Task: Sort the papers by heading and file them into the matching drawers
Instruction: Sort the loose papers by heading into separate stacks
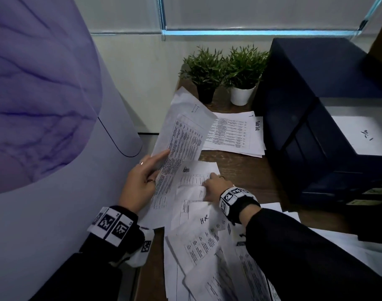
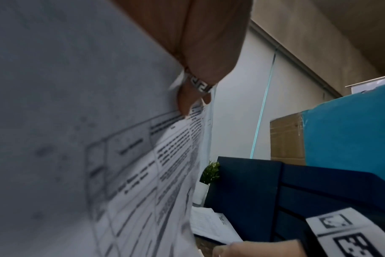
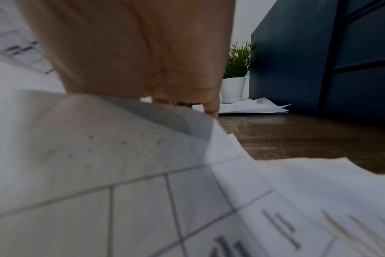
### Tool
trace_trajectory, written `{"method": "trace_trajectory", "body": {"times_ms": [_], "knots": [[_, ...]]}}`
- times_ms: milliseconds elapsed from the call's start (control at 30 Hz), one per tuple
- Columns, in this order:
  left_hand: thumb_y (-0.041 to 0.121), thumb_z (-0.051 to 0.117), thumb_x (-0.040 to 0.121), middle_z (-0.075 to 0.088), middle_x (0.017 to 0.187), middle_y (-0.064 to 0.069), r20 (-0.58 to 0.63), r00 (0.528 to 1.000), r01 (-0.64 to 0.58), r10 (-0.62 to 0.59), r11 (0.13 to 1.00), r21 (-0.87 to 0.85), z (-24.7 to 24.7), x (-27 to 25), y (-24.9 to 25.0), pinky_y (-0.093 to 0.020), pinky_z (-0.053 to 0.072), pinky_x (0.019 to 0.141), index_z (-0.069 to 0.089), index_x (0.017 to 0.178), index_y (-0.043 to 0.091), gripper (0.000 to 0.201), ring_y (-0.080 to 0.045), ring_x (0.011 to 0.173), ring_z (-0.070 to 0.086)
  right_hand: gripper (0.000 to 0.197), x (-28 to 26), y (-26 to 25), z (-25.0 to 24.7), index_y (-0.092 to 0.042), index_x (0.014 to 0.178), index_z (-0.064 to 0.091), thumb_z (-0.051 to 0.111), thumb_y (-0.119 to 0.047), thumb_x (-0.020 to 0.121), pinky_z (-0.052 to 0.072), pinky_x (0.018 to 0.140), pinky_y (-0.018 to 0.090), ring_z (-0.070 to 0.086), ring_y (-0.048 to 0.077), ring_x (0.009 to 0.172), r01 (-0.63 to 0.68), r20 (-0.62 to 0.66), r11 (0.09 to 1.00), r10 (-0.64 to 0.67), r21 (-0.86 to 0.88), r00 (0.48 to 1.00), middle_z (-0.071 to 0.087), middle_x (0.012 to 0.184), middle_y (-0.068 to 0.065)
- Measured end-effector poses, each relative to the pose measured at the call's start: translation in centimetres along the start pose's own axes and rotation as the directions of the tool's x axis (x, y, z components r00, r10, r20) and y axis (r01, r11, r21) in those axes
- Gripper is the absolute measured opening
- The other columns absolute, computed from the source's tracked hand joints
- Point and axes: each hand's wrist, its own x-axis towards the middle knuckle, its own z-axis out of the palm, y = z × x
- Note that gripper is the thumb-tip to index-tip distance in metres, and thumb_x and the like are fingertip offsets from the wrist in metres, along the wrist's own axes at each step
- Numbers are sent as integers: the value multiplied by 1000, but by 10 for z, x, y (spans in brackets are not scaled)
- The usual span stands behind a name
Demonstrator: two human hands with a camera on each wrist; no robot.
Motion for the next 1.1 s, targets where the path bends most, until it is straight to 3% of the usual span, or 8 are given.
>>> {"method": "trace_trajectory", "body": {"times_ms": [133,367,467,600,700,800,900,1100], "knots": [[-27,30,72,56,110,37,23,1000,-2,4,996,-88,-19,9,1,-8,38,94,55,110,59,97,2,102,55,33,-27,3,-21,-20,109,65,61,-39,82,24,106,41,33,19,125,140,-436,982,-71,127,897,49,129,-4],[31,56,88,60,105,41,-35,998,-63,56,968,-242,-40,16,39,0,36,90,61,102,56,29,18,106,52,30,-95,-1,-110,-14,81,64,48,-38,86,15,80,20,46,6,87,472,-946,879,-95,67,311,68,84,-3],[76,62,55,56,106,41,-30,998,-67,62,979,-195,-48,16,65,2,34,89,54,100,60,48,24,101,47,37,-118,-13,-158,-12,86,64,43,-42,87,15,78,22,45,6,82,443,-942,895,-98,57,320,66,87,-4],[30,76,72,57,120,3,-101,984,-149,148,989,5,-55,23,88,-31,40,105,51,121,15,57,-11,115,52,23,-138,-30,-205,-25,99,63,57,-42,85,26,100,41,40,11,101,478,-942,863,-6,165,334,57,105,-4],[8,75,71,61,104,15,-247,954,-193,168,978,-82,-62,26,102,-10,41,92,51,112,19,48,1,96,56,68,-148,-30,-213,-32,130,41,72,-47,70,25,106,40,31,16,125,518,-966,820,157,243,204,34,134,-2],[12,72,66,59,116,20,-250,962,-206,108,889,-408,-63,24,107,-13,46,89,52,114,35,57,7,106,54,115,-149,-16,-192,-23,144,7,82,-42,59,24,113,39,30,14,135,684,-872,551,203,478,446,25,146,2],[12,73,65,29,151,3,-141,990,-89,4,790,-607,-48,18,97,-40,42,101,31,132,54,89,-24,136,35,89,-155,1,-158,-17,140,27,77,-21,67,41,104,29,53,8,119,601,-623,201,67,774,779,52,131,-5],[24,47,94,60,125,4,337,872,488,-354,678,-550,25,-25,62,-27,55,84,34,140,24,48,-7,99,64,34,-183,66,-85,-11,119,59,62,-13,85,52,88,22,65,11,104,359,-433,357,155,863,888,67,115,2]]}}
